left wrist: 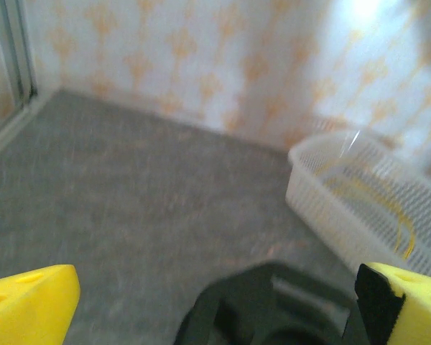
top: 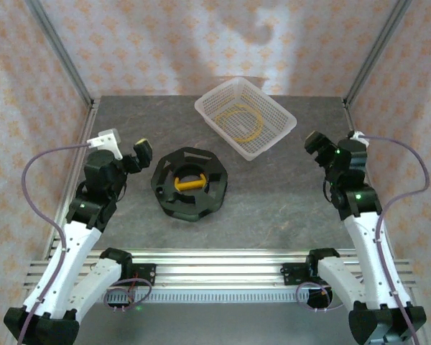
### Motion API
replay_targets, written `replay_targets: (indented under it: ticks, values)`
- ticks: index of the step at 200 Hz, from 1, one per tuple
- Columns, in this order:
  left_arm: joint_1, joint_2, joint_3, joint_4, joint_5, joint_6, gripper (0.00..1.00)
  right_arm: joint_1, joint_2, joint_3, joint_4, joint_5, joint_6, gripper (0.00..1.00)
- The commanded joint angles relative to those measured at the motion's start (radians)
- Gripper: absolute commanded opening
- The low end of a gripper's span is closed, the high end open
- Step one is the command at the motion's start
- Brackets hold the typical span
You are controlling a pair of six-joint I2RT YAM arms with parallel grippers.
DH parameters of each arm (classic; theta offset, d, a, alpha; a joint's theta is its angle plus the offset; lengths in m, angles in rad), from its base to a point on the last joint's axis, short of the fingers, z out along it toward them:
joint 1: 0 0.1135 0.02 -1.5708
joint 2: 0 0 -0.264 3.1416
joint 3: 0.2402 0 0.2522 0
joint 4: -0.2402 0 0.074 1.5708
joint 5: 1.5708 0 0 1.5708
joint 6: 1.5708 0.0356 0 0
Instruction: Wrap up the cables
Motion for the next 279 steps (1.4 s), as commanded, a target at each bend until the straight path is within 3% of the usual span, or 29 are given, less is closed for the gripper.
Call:
replay_targets:
  ticks: [1,17,35,73,97,109,124,175,197,214,230,245,279]
  values:
    - [0.01,0.027,0.012,-0.203,0.066,-0.034,1.0,0.017,0.121,0.098,-0.177,-0.117,0.004,0.99]
    - [0.027,0.026,-0.013,-0.168,0.136,-0.047,1.0,0.055,0.194,0.15,-0.198,-0.09,-0.035,0.99]
    - [0.055,0.013,-0.051,-0.111,0.186,-0.098,1.0,0.086,0.247,0.182,-0.172,-0.178,-0.06,0.99]
    - [0.136,0.015,-0.169,-0.043,0.145,-0.313,1.0,0.236,0.423,0.337,-0.201,-0.233,-0.171,0.99]
    - [0.156,0.085,-0.212,0.042,0.285,-0.352,0.99,0.379,0.646,0.515,-0.343,-0.169,-0.312,1.0]
    - [0.16,0.137,-0.205,0.053,0.34,-0.35,1.0,0.418,0.757,0.597,-0.41,-0.146,-0.337,0.96]
    - [0.166,0.179,-0.184,0.014,0.341,-0.345,1.0,0.443,0.893,0.731,-0.496,-0.128,-0.347,0.85]
    - [0.186,0.155,-0.209,0.005,0.341,-0.37,1.0,0.48,1.192,1.007,-0.616,0.046,-0.398,0.84]
    - [0.19,0.155,-0.207,-0.001,0.364,-0.366,1.0,0.481,1.264,1.061,-0.627,0.067,-0.401,0.81]
    - [0.191,0.156,-0.21,-0.007,0.377,-0.366,1.0,0.48,1.29,1.061,-0.626,0.074,-0.393,0.71]
    - [0.192,0.153,-0.213,-0.014,0.378,-0.366,1.0,0.48,1.287,1.03,-0.62,0.092,-0.366,0.46]
    - [0.193,0.149,-0.213,-0.012,0.388,-0.364,1.0,0.479,1.261,0.987,-0.612,0.145,-0.326,0.3]
    - [0.193,0.158,-0.206,-0.006,0.412,-0.363,1.0,0.48,1.142,0.877,-0.596,0.22,-0.226,0.12]
